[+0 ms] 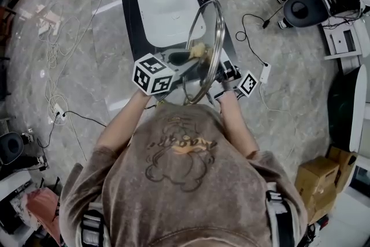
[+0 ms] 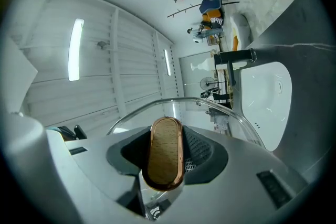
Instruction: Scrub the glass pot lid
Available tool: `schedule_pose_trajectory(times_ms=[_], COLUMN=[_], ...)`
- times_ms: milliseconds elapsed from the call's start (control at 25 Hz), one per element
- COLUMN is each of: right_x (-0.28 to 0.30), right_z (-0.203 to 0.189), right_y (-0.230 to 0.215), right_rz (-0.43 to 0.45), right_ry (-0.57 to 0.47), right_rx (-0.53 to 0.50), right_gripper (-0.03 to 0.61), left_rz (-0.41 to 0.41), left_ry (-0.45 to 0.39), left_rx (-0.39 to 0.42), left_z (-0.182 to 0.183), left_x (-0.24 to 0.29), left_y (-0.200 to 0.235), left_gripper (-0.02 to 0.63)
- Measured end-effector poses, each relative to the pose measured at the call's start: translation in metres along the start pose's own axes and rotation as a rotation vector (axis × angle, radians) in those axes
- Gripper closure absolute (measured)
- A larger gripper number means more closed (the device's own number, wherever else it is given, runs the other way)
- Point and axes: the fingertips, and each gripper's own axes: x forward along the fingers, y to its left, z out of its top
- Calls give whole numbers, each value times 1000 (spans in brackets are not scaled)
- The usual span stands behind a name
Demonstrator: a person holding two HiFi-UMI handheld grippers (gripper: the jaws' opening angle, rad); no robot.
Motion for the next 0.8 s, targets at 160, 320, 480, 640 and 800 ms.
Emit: schedule_pose_trajectory(times_ms=[160, 320, 480, 640, 800], right_x=[-1, -4, -6, -7, -9], right_z=[4, 4, 7, 5, -1], right_y=[-1, -1, -4, -8, -10], right_rz=[-1, -10, -22, -29, -33], right_ry=[-12, -17, -31, -27, -19], right_rx=[-9, -20, -15, -8, 2], right_gripper=[407, 407, 407, 407, 407], left_rz=[-47, -92, -129, -165, -192], left_ry=[8, 15, 4, -22, -76], left_rx=[-7, -6, 0, 15, -4], left_z=[-1, 0, 10, 27, 45], left_x=[-6, -12, -17, -22, -27], left_y=[-16, -35, -50, -61, -66], left_gripper=[540, 540, 540, 540, 540])
